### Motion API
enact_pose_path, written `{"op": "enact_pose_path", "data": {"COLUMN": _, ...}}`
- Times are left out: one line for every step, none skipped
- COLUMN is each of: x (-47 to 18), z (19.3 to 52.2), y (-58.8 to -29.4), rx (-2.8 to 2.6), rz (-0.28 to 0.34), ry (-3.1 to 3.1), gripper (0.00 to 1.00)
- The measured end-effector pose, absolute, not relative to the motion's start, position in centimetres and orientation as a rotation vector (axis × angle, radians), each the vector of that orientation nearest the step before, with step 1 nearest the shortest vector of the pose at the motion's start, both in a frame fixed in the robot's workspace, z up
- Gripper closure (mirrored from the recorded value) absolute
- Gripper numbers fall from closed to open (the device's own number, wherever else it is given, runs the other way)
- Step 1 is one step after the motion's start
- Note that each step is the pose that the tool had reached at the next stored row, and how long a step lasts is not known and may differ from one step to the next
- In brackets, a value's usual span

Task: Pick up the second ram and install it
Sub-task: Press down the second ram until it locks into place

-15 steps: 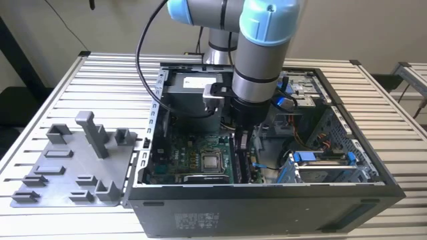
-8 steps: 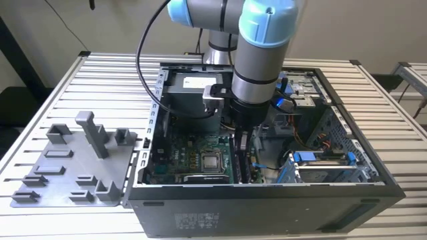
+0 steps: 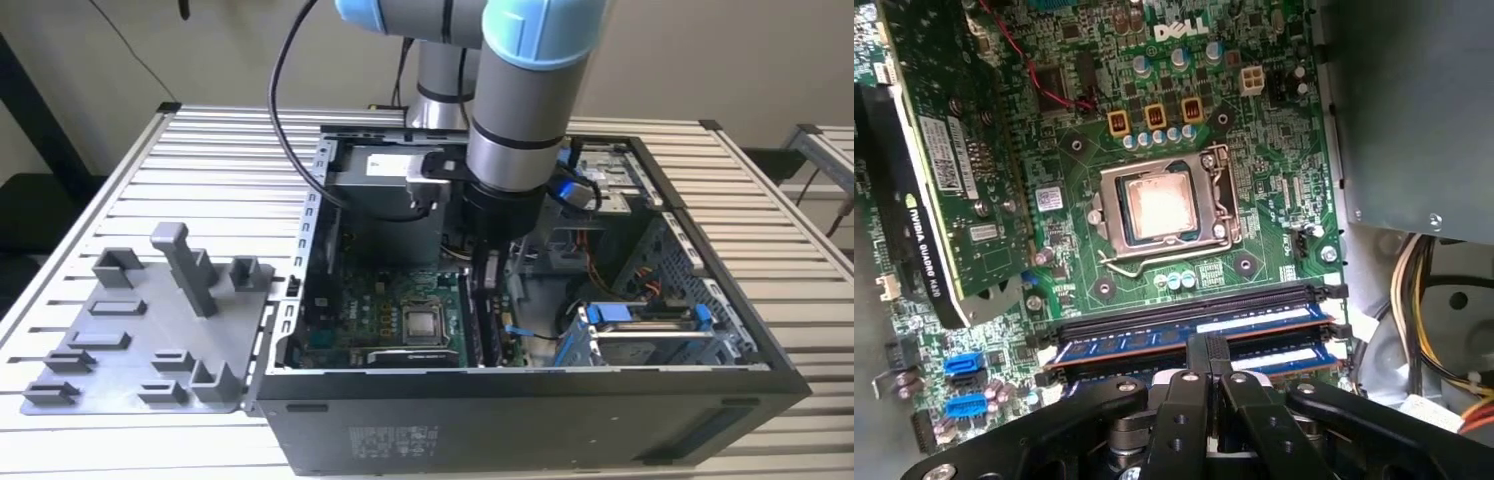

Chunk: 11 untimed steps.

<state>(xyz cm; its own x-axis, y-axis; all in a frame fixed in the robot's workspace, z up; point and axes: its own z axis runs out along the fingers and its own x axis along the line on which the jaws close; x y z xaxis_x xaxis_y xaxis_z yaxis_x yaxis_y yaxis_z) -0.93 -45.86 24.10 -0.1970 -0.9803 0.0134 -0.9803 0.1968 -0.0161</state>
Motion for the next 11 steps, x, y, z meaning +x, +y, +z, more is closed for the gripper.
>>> {"op": "enact_pose_path", "data": {"x": -0.9, "z": 24.3, "y": -45.9, "rx": 1.99, "rz": 0.033, "ry": -2.43, "gripper": 0.89}}
{"op": "enact_pose_path", "data": {"x": -0.9, "z": 24.6, "y": -45.9, "rx": 1.991, "rz": 0.033, "ry": -2.43, "gripper": 0.89}}
{"op": "enact_pose_path", "data": {"x": -0.9, "z": 24.8, "y": -45.9, "rx": 1.991, "rz": 0.033, "ry": -2.43, "gripper": 0.89}}
{"op": "enact_pose_path", "data": {"x": -0.9, "z": 25.0, "y": -45.9, "rx": 1.991, "rz": 0.033, "ry": -2.43, "gripper": 0.89}}
{"op": "enact_pose_path", "data": {"x": -0.9, "z": 25.2, "y": -45.9, "rx": 1.991, "rz": 0.033, "ry": -2.43, "gripper": 0.89}}
{"op": "enact_pose_path", "data": {"x": -0.9, "z": 25.3, "y": -45.9, "rx": 1.991, "rz": 0.033, "ry": -2.43, "gripper": 0.89}}
{"op": "enact_pose_path", "data": {"x": -0.9, "z": 25.4, "y": -45.9, "rx": 1.991, "rz": 0.033, "ry": -2.43, "gripper": 0.89}}
{"op": "enact_pose_path", "data": {"x": -0.9, "z": 25.4, "y": -45.9, "rx": 1.991, "rz": 0.033, "ry": -2.43, "gripper": 0.89}}
{"op": "enact_pose_path", "data": {"x": -0.9, "z": 25.4, "y": -45.9, "rx": 1.991, "rz": 0.033, "ry": -2.43, "gripper": 0.89}}
{"op": "enact_pose_path", "data": {"x": -0.9, "z": 25.5, "y": -45.9, "rx": 1.991, "rz": 0.033, "ry": -2.43, "gripper": 0.89}}
{"op": "enact_pose_path", "data": {"x": -0.9, "z": 25.5, "y": -45.9, "rx": 1.991, "rz": 0.033, "ry": -2.43, "gripper": 0.89}}
